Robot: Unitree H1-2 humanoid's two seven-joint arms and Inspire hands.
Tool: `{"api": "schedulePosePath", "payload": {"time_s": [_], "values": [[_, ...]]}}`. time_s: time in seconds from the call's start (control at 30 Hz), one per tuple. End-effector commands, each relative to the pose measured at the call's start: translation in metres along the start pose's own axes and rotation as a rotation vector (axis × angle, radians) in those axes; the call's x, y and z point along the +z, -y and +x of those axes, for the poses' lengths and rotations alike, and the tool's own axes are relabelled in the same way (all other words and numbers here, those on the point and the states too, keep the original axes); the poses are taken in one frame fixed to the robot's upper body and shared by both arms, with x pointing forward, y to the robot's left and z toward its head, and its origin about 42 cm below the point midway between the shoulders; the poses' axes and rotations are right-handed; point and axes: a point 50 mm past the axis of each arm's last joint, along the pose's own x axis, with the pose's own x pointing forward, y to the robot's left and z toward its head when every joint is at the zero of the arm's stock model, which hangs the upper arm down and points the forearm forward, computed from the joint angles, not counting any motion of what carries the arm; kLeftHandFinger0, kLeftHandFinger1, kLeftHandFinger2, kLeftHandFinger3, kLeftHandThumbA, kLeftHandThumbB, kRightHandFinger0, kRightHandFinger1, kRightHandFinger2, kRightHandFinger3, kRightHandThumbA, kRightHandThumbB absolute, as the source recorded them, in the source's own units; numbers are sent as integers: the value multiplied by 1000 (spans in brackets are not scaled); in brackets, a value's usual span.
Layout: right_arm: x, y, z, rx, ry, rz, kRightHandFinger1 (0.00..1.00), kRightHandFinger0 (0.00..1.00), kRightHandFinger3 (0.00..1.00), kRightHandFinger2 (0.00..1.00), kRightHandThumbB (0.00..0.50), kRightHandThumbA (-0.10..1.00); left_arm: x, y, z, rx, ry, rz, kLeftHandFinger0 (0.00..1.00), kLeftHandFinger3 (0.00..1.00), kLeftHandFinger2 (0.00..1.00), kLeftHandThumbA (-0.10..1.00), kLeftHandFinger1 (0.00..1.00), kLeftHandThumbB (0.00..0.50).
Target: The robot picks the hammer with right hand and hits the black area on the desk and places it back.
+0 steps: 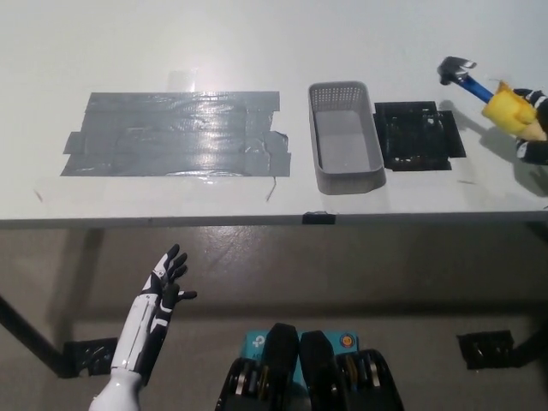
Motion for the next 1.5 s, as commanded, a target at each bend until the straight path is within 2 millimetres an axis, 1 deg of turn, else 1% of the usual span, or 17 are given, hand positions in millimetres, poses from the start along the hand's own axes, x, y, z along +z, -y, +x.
{"api": "schedulePosePath", "payload": {"time_s": [0.0, 0.07, 0.1, 0.17, 0.27, 0.4, 0.53, 0.67, 0.8, 0.93, 1.1, 1.17, 1.2, 1.27, 1.33, 1.4, 1.47], "values": [[109, 185, -60, 61, 201, -73, 611, 160, 1000, 982, 106, -100, 14, -8, 10, -36, 83, 21, 732, 1000, 1000, 1000, 913, 11], [111, 185, -60, 82, 197, -80, 601, 136, 942, 986, 115, -100, 14, -8, 10, -36, 81, 23, 725, 1000, 990, 1000, 901, 20], [114, 187, -60, 108, 194, -75, 596, 129, 829, 979, 112, -100, 14, -9, 10, -37, 80, 29, 722, 1000, 976, 1000, 889, 18], [116, 187, -60, 136, 208, -64, 594, 119, 763, 979, 105, -100, 14, -9, 10, -39, 87, 35, 712, 1000, 961, 1000, 874, 12], [119, 187, -60, 160, 225, -91, 581, 106, 730, 955, 107, -100, 15, -8, 11, -40, 87, 32, 700, 1000, 949, 1000, 864, 6], [124, 187, -57, 184, 216, -50, 618, 154, 806, 996, 131, -100, 15, -8, 13, -39, 87, 30, 695, 1000, 932, 1000, 849, 24], [125, 186, -55, 231, 198, -28, 574, 122, 674, 956, 112, -100, 15, -7, 14, -42, 95, 40, 674, 1000, 906, 1000, 815, 16], [123, 184, -48, 289, 198, -30, 585, 111, 840, 904, 131, -100, 15, -8, 14, -38, 97, 39, 660, 1000, 903, 1000, 801, 23], [119, 178, -39, 315, 148, -74, 599, 106, 885, 888, 161, -100, 14, -7, 13, -34, 96, 43, 638, 1000, 887, 1000, 776, 33], [116, 170, -28, 360, 90, -75, 615, 104, 993, 907, 140, -100, 13, -8, 11, -31, 92, 45, 633, 1000, 884, 1000, 769, 29], [108, 159, -17, 419, 14, -78, 650, 137, 1000, 950, 138, -100, 13, -8, 9, -31, 87, 39, 622, 1000, 879, 1000, 760, 30], [106, 155, -14, 452, 10, -83, 632, 106, 1000, 945, 145, -100, 14, -7, 9, -30, 85, 34, 620, 1000, 879, 1000, 757, 29], [104, 152, -12, 496, 10, -52, 541, 20, 940, 889, 142, -100, 14, -7, 9, -29, 82, 28, 624, 1000, 877, 1000, 759, 34], [105, 151, -11, 513, -2, -88, 397, 0, 698, 785, 159, -100, 15, -8, 10, -25, 92, 30, 623, 1000, 874, 1000, 756, 24], [104, 147, -9, 526, -35, -109, 333, 0, 492, 717, 177, -100, 14, -8, 10, -23, 98, 27, 621, 1000, 870, 1000, 753, 22], [103, 141, -8, 518, -58, -136, 313, 0, 332, 665, 211, -100, 15, -9, 11, -23, 100, 26, 617, 1000, 864, 1000, 748, 26], [102, 141, -8, 506, -63, -126, 386, 0, 275, 738, 213, -100, 16, -9, 12, -25, 101, 30, 612, 1000, 865, 1000, 744, 28]]}}
